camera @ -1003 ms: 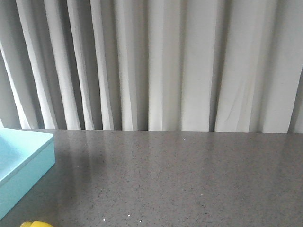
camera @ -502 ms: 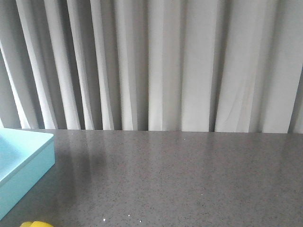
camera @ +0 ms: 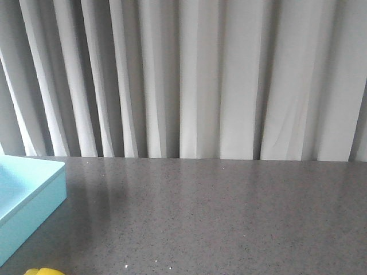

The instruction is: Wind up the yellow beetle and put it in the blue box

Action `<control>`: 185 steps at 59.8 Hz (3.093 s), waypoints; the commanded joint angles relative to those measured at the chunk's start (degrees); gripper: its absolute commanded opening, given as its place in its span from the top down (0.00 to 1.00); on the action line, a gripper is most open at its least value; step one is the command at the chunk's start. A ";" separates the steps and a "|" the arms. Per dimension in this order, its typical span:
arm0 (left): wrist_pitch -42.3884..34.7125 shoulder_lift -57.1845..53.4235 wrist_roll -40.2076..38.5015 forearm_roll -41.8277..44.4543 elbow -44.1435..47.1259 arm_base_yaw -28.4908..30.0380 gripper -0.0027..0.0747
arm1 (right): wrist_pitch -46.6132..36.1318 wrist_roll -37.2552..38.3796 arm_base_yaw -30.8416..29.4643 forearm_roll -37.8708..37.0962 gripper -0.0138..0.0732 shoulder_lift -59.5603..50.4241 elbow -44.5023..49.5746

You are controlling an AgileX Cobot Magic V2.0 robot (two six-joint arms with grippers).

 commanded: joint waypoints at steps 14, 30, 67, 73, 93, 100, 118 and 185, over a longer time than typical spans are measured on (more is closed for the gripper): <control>-12.47 -0.89 -8.79 -0.26 -0.85 -0.37 0.97 | -3.11 -0.36 -0.07 1.15 0.84 0.30 -1.62; -11.85 -0.82 -17.05 5.87 -5.29 -0.43 0.95 | -3.11 -0.36 -0.07 1.15 0.84 0.30 -1.62; 8.23 25.03 -12.37 12.95 -43.36 -0.43 0.73 | -3.11 -0.36 -0.07 1.15 0.84 0.30 -1.62; 13.58 28.37 -2.34 7.00 -47.20 -0.43 0.71 | -3.11 -0.36 -0.07 1.15 0.84 0.30 -1.62; 21.67 35.23 71.94 -51.24 -51.75 -0.38 0.70 | -3.11 -0.36 -0.07 1.22 0.84 0.30 -1.62; 24.58 39.21 76.10 -49.71 -53.74 -0.38 0.70 | -3.11 -0.36 -0.07 1.22 0.84 0.30 -1.62; 30.10 56.31 75.85 -44.57 -62.77 -0.38 0.68 | -3.11 -0.36 -0.07 1.22 0.84 0.30 -1.62; 70.33 79.44 47.33 -33.59 -88.50 -0.38 0.44 | -3.06 -0.36 -0.07 1.22 0.84 0.30 -1.62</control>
